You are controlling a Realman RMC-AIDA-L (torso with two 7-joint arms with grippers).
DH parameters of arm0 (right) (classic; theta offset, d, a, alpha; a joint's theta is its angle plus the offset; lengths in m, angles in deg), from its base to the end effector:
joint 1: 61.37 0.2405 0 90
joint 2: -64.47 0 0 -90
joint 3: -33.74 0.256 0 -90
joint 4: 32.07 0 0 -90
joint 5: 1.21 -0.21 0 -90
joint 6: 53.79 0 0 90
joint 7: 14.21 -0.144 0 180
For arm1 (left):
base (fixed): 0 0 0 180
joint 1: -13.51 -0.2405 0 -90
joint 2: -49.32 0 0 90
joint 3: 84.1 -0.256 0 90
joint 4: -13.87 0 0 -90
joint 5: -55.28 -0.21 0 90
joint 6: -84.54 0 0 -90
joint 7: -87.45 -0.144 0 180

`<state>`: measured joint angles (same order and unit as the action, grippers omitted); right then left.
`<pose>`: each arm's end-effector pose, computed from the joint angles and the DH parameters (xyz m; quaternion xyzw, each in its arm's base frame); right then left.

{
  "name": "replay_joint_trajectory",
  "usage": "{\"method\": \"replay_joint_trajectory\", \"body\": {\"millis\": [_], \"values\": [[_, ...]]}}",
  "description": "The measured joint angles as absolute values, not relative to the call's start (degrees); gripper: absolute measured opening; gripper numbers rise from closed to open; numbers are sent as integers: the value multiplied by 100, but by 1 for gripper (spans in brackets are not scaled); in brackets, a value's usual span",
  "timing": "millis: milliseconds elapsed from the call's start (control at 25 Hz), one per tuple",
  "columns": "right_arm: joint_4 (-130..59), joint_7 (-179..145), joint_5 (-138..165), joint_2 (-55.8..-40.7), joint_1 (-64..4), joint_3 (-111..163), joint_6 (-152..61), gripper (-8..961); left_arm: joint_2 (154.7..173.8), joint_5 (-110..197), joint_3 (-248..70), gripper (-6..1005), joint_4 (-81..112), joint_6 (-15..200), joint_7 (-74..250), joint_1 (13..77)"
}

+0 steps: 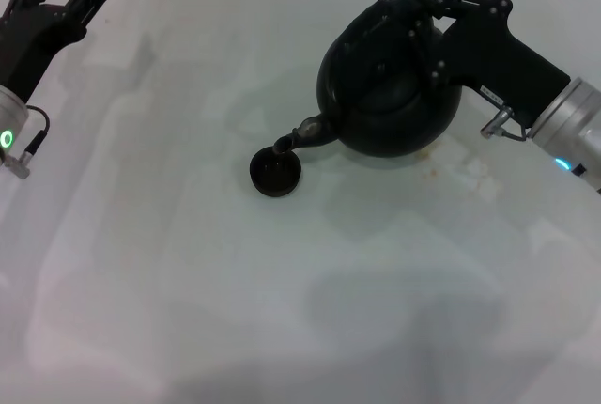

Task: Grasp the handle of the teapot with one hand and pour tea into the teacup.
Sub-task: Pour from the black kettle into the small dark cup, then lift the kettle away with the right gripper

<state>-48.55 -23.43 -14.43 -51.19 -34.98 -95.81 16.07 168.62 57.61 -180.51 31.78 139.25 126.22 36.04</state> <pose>0.2602 0.3231 -0.0552 -0.8480 0.0348 0.3202 0.4209 -0.3167 0.3492 -0.0192 -0.6821 -0.3741 -0.3867 0.4953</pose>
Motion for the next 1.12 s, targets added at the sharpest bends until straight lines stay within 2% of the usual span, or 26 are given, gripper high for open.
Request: {"method": "replay_joint_trajectory", "body": {"millis": [1120], "values": [[-5001, -1162, -1481, -5137, -3470, -9541, 1433, 141, 16867, 5738, -18069, 872, 3181, 13901, 12595, 3671]]}}
